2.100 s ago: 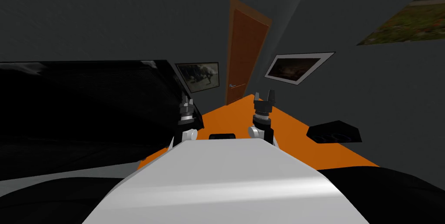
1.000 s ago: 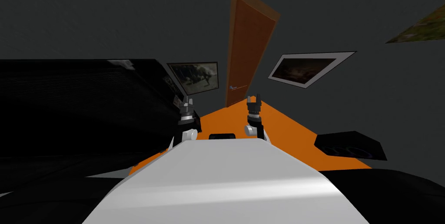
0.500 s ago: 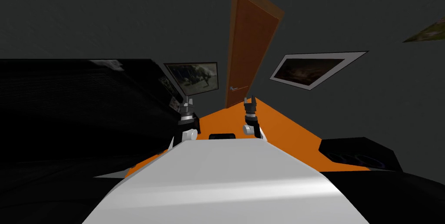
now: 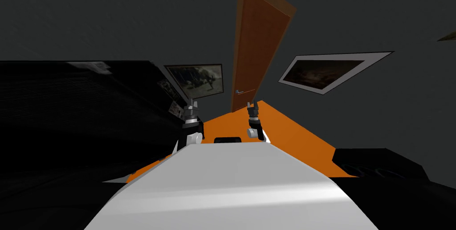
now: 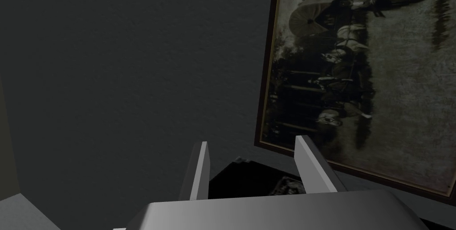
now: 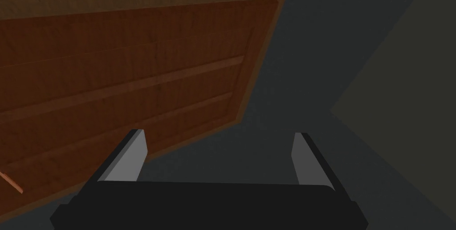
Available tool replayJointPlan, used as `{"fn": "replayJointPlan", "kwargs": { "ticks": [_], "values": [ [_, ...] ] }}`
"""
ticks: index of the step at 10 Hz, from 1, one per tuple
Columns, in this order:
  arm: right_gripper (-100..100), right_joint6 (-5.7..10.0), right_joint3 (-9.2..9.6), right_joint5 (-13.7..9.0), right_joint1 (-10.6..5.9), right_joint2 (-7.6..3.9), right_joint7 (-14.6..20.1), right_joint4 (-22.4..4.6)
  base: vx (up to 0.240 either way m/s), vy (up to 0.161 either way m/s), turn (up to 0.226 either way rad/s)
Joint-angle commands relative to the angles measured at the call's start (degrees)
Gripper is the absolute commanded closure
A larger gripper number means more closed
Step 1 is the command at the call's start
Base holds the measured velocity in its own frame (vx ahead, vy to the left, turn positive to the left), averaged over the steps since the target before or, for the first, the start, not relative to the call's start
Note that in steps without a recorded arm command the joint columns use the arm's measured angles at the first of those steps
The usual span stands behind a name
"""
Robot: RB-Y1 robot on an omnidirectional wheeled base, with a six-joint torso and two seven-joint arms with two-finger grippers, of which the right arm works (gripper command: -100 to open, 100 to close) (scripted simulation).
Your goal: Pull the door open
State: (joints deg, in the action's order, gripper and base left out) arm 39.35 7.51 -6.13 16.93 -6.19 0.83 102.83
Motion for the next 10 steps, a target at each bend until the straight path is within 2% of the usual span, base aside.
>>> {"fn": "replayJointPlan", "kwargs": {
  "ticks": [1, 10],
  "values": [
    [-100, 0.18, 0.24, -0.2, -0.97, -0.40, 0.4, -2.3, 0.103, -0.056, 0.044],
    [-100, 2.04, 2.41, -0.5, -6.41, -1.71, 2.1, -16.4, 0.096, -0.059, 0.042]
  ]
}}
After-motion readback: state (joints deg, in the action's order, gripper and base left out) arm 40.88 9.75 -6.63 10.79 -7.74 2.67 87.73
